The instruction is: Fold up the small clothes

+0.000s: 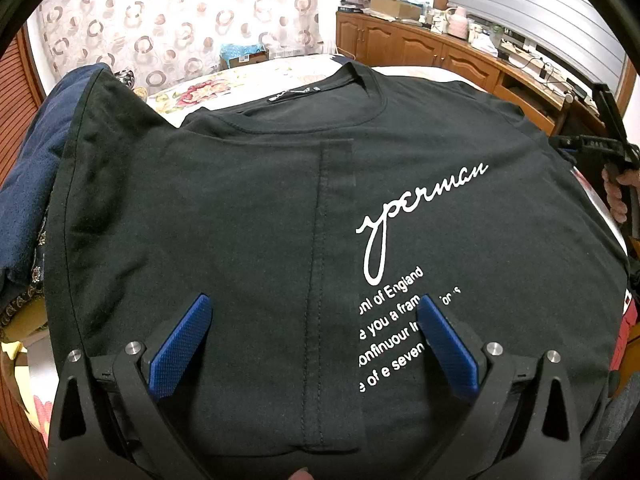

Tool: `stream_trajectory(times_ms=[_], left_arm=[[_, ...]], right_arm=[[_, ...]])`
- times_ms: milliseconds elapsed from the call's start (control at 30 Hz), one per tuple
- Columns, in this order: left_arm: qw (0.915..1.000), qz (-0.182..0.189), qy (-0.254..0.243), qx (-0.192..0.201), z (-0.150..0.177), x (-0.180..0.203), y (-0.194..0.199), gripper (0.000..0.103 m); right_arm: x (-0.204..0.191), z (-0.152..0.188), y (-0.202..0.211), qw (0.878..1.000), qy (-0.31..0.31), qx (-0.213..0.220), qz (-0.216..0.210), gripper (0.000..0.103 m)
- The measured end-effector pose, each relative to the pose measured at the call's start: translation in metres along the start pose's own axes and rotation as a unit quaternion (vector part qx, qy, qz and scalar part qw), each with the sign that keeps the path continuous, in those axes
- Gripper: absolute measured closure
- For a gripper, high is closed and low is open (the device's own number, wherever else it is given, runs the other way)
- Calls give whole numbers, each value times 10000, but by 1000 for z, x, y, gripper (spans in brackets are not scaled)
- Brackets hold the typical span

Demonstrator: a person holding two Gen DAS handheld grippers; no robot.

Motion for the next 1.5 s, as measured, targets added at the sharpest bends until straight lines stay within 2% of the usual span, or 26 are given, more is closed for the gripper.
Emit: stream_trajectory(times_ms=[133,267,300,400,633,833,933,1067,1233,1333,1400,1500], left_arm=[[10000,-1,1,-1,0,-1,-1,0],[10000,-2,1,-1,0,-1,0,0],[10000,0,3,-1,0,0,0,0],[10000,-1,3,-2,0,0,0,0],[10000,-1,3,-2,0,0,0,0],[10000,-2,4,-2,0,0,0,0],[10000,-2,4,-3,0,0,0,0],[10000,-2,5,-2,0,-1,-1,0],[10000,-2,7,-4,0,0,0,0],[10000,-2,7,-6,0,0,0,0],[10000,-2,8,-6,0,-1,-1,0],[10000,-4,8,-3,0,-1,-1,0]], right_arm=[[18,-2,-4,9988,-302,5,-381,59],[18,-2,-2,9979,-238,73,-604,92],[15,-2,-2,9987,-114,83,-499,97],[2,-1,3,9993,261,142,-207,100],[-27,-3,28,9946,788,670,-16,100],[-63,-1,38,9883,1229,839,-345,100],[-92,11,31,9823,1597,730,-650,100],[-121,42,5,9762,1922,266,-964,100],[-125,75,-23,9746,2008,-178,-974,100],[-117,83,-26,9760,1967,-233,-908,93],[-113,82,-21,9775,1941,-205,-801,76],[-122,76,-5,9778,1959,-28,-737,69]])
Point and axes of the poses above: each gripper's, at about its wrist camera, not at the fingertips, and y roughly against the way its jaws point, x to its right, z to its underside, the point moved 1 cm from there along -y, roughly the way its jaws point, and after that the axes turned 10 degrees about -z, right-handed, at the moved point
